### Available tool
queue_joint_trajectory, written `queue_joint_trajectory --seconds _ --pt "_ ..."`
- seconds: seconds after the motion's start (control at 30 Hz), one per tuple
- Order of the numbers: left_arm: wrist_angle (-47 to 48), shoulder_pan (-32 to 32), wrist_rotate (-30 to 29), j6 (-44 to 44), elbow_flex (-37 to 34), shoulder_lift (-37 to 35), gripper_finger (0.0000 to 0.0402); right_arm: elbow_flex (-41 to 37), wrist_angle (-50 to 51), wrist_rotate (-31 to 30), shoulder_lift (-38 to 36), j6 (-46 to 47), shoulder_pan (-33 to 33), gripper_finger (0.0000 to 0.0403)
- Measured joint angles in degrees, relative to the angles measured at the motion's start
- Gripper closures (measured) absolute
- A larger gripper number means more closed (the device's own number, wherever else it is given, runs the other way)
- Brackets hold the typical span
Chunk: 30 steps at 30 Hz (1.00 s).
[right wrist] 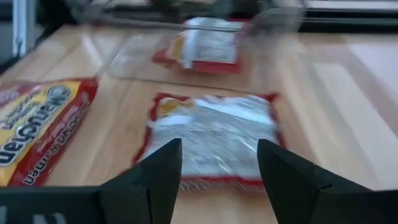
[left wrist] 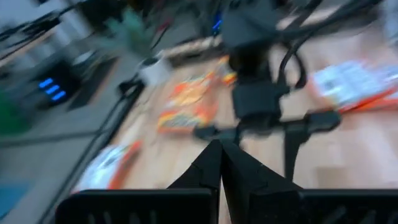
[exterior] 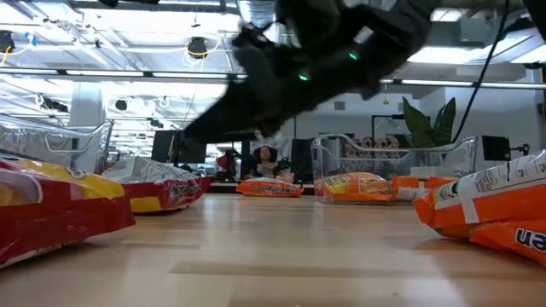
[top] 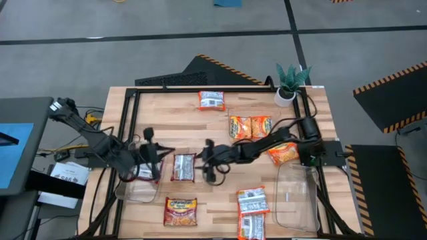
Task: Sort Maruchan noodles
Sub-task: Put the red noodle pack into the bottom left transparent bin
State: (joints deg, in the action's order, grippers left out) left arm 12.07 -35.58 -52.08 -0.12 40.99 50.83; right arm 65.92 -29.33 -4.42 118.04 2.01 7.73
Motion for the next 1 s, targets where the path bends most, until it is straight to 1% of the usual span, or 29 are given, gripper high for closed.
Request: queue_joint_trajectory --seconds 0.07,0.17,0.27,0.37,0.43,0.53,0.6,0.73,0.8,0.87,0.9,0.93,1.0 --pt "-7.7 0.9 5.1 3.3 -4.7 -3.6 0.0402 4.8 4.9 0.2 1.9 -2.2 0.4 0.0171" --pt "-14.7 2.2 13.2 6.5 -9.9 -11.0 0.0401 10.5 11.0 0.2 3.9 -3.5 0.1 0.0171" --pt "-17.8 3.5 18.3 7.4 -13.5 -18.7 0.0401 15.3 17.6 0.0 5.3 -3.9 -0.3 0.0171" --pt "-19.7 3.9 22.8 7.8 -16.5 -24.8 0.0402 20.0 23.5 -0.1 6.8 -3.9 -0.8 0.0171" --pt "-20.1 3.9 24.5 7.9 -18.1 -27.8 0.0402 22.6 27.2 -0.1 8.1 -3.8 -0.8 0.0171" --pt "-22.5 3.9 24.6 8.0 -20.8 -30.9 0.0402 25.8 30.8 0.0 10.5 -3.7 -0.9 0.0171" --pt "-24.4 3.9 24.4 8.6 -21.5 -31.7 0.0402 27.4 33.0 0.0 11.7 -3.8 -0.8 0.0171" --pt "-28.7 3.9 24.8 10.3 -21.6 -32.2 0.0402 30.2 33.6 0.0 14.4 -3.6 -0.6 0.0171" --pt "-28.9 3.9 24.8 11.3 -21.6 -32.1 0.0402 31.2 34.8 0.0 15.3 -3.6 -0.6 0.0174" --pt "-28.4 3.9 24.8 11.5 -21.6 -32.1 0.0402 31.7 35.8 -0.4 16.1 -2.6 -0.6 0.0189" --pt "-28.4 3.9 24.8 11.5 -21.7 -32.1 0.0402 31.8 36.7 -0.6 16.0 -2.1 -0.8 0.0206" --pt "-28.5 3.9 24.8 11.5 -21.7 -32.1 0.0402 31.8 38.0 -0.8 15.9 -1.8 -0.7 0.0230" --pt "-28.8 3.9 24.8 11.5 -21.7 -32.1 0.0402 31.8 40.0 -1.5 15.8 -1.5 -0.8 0.0294"
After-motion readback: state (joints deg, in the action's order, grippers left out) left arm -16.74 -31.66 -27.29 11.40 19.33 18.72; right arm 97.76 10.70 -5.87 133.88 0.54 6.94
